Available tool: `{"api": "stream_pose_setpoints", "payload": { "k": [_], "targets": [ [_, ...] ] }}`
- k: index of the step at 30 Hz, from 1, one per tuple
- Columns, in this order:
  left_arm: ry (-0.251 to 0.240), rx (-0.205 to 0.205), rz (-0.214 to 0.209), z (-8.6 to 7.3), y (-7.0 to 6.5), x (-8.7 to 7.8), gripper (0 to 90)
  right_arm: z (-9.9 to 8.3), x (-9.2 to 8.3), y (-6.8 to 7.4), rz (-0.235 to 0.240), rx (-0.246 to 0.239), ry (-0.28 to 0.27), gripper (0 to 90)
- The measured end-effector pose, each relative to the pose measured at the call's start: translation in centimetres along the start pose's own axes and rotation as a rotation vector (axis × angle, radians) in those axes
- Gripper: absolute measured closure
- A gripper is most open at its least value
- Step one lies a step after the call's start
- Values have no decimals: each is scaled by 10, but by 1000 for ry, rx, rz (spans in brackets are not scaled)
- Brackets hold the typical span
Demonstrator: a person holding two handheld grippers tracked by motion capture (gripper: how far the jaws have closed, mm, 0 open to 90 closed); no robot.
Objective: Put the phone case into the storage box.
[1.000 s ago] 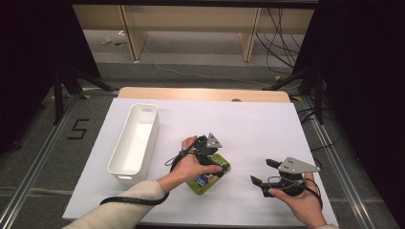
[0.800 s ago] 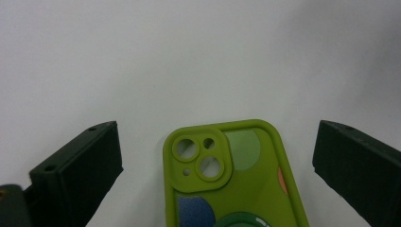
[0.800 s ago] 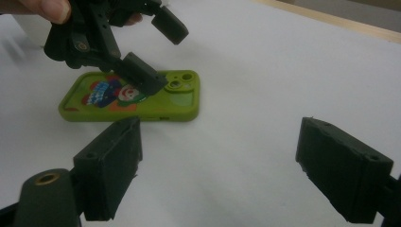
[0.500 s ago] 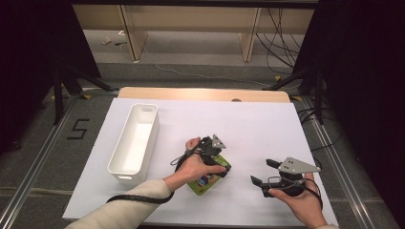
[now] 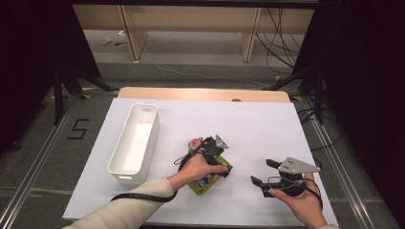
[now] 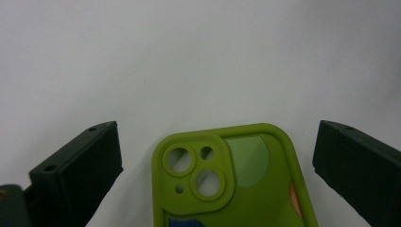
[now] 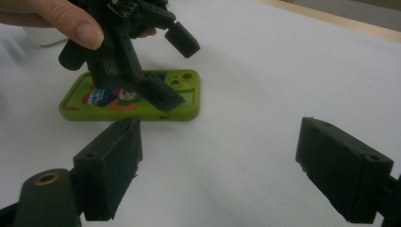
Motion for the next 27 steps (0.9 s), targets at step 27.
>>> {"api": "stream_pose_setpoints", "payload": {
  "k": [27],
  "targets": [
    [46,-12,10,-3,2,12,25,0,0,0,1,-1,2,163]
  ]
}}
Point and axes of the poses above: each handheld gripper's, and its own axes: x roughly forward along the jaws, z roughly out of its top, y roughly to its left, the point moved 5 cm from there along x, roughly forward along the jaws, and after that the axes turned 8 degrees about -z, right-handed, at the moved point
